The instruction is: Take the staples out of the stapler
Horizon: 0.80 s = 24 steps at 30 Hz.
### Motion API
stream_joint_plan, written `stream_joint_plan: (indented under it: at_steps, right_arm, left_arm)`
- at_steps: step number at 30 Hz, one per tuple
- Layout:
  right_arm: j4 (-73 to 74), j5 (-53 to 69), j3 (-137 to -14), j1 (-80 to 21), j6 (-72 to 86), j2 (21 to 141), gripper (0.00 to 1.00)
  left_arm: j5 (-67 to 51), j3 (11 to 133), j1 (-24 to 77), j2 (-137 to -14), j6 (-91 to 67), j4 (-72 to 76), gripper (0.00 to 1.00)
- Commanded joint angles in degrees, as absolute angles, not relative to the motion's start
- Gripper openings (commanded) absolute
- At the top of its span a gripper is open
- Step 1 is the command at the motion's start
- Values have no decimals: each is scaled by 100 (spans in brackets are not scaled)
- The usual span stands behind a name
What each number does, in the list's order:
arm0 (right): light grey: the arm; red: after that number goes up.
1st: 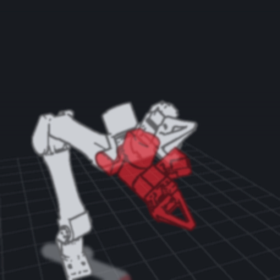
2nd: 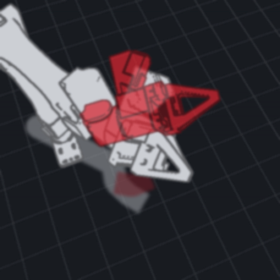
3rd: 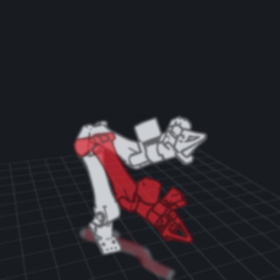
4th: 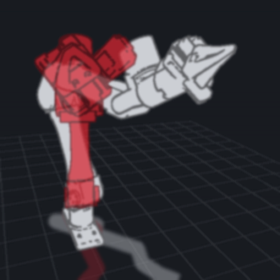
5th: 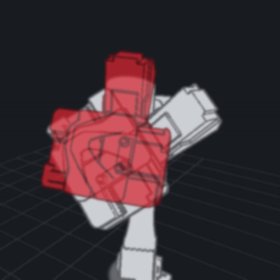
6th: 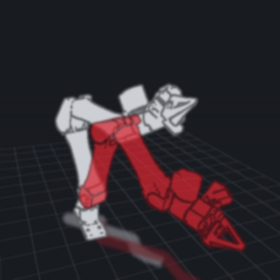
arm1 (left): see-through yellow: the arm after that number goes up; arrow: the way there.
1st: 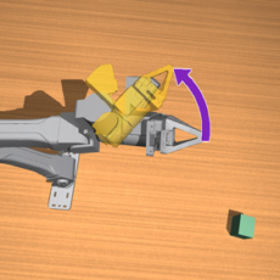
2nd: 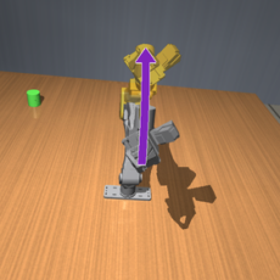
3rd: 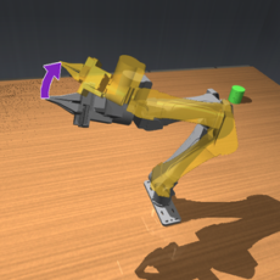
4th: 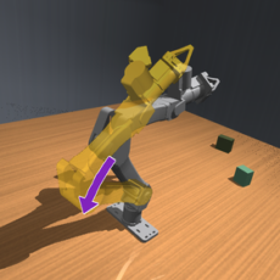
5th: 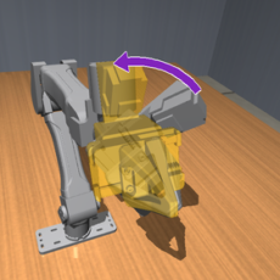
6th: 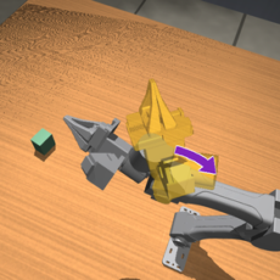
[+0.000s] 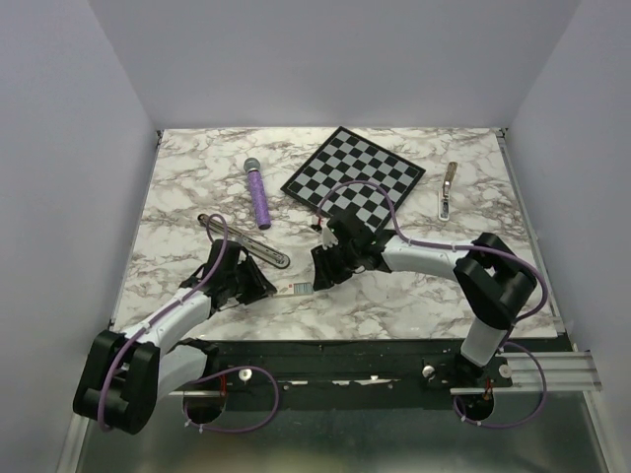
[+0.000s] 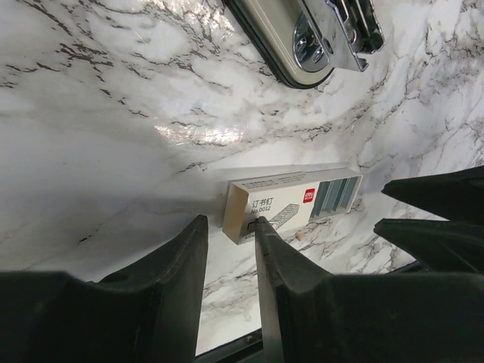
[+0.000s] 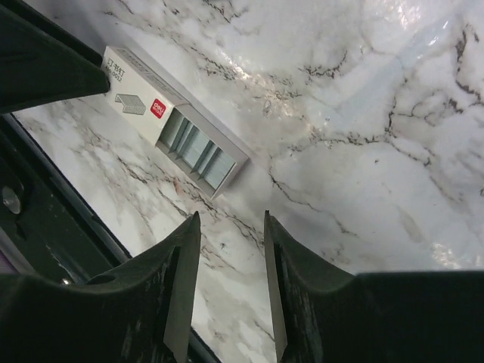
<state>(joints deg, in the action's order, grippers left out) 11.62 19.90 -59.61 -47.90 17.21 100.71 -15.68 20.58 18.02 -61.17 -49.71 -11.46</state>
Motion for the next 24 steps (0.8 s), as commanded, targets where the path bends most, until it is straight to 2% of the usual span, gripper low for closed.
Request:
stream_joint_plan:
  at_steps: [1, 5, 9, 24]
  right_arm:
    - [835, 1759, -5950, -4851, 2759, 10063, 47]
    - [695, 1775, -5907, -4843, 2926, 10265, 47]
    - [554, 1969, -5941, -4851, 3006, 10388, 47]
    - [194, 2153, -5994, -4895, 3462, 10643, 47]
  left_arm:
    - [-1617, 2118, 1819, -6196, -4887, -862, 37]
    - [-1661, 2074, 1819, -6214, -4913, -800, 34]
    - [-1731, 1987, 1819, -6188, -4957, -669, 26]
    - [-1916, 1855, 1828, -6354, -5089, -335, 18]
